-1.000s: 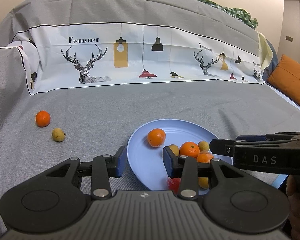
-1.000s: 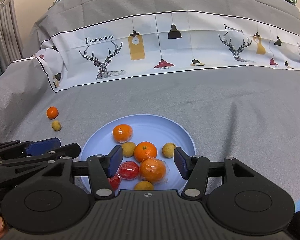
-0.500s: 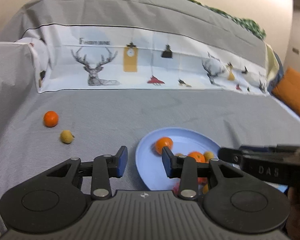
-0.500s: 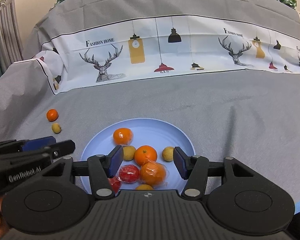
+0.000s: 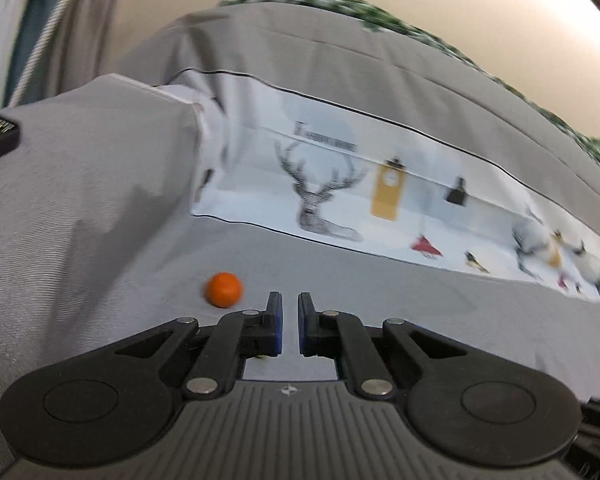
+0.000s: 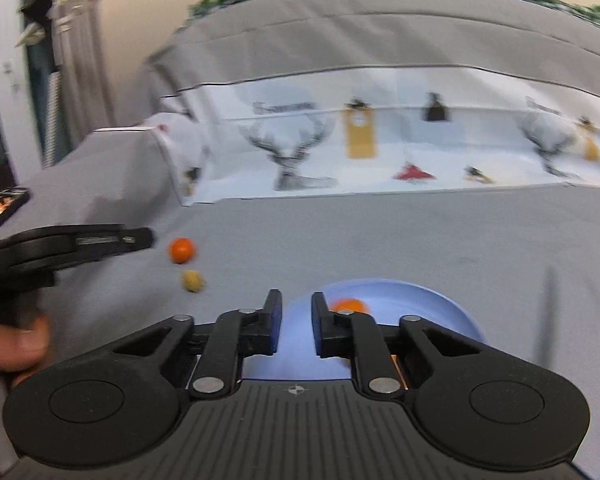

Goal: Organize fruits
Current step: 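Move both open tools toward the last mandarin and yellow fruit, then grasp the mandarin with the left tool while the right tool grasps the last yellow fruit, then carry the mandarin and yellow fruit over the blue plate with both tools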

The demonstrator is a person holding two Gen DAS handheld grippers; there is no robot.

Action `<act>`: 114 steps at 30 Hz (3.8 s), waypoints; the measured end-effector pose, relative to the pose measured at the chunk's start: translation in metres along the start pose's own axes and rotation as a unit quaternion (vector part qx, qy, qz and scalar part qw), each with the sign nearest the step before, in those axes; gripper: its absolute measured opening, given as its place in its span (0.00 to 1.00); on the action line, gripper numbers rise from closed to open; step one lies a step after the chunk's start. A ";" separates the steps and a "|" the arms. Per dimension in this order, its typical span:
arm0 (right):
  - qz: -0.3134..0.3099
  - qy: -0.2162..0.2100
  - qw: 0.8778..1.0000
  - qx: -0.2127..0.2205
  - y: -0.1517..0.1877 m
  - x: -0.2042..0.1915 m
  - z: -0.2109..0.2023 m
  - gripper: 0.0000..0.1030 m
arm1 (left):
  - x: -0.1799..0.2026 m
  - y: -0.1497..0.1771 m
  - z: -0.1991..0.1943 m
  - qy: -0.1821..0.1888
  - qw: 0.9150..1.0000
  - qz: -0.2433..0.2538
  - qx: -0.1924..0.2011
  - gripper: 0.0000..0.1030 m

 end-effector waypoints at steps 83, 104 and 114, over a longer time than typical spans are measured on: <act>0.046 0.042 0.998 0.008 0.005 0.062 -0.092 0.25 | 0.050 0.022 -0.073 0.093 0.989 0.107 -0.039 0.36; 0.057 0.042 0.997 -0.017 0.015 0.065 -0.065 0.25 | 0.062 0.033 -0.060 0.086 0.984 0.150 -0.053 0.36; 0.084 0.090 0.992 -0.006 0.014 0.081 -0.064 0.25 | 0.061 0.034 -0.057 0.093 0.984 0.143 -0.056 0.36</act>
Point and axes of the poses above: each gripper's, at about its wrist camera, not at the fingertips, and z roughly the way its jaws point, x to its right, y to its underside, the point moved 4 cm from there along z, roughly the way its jaws point, and after that the axes turned 3 degrees about z, right-handed, at the moved point
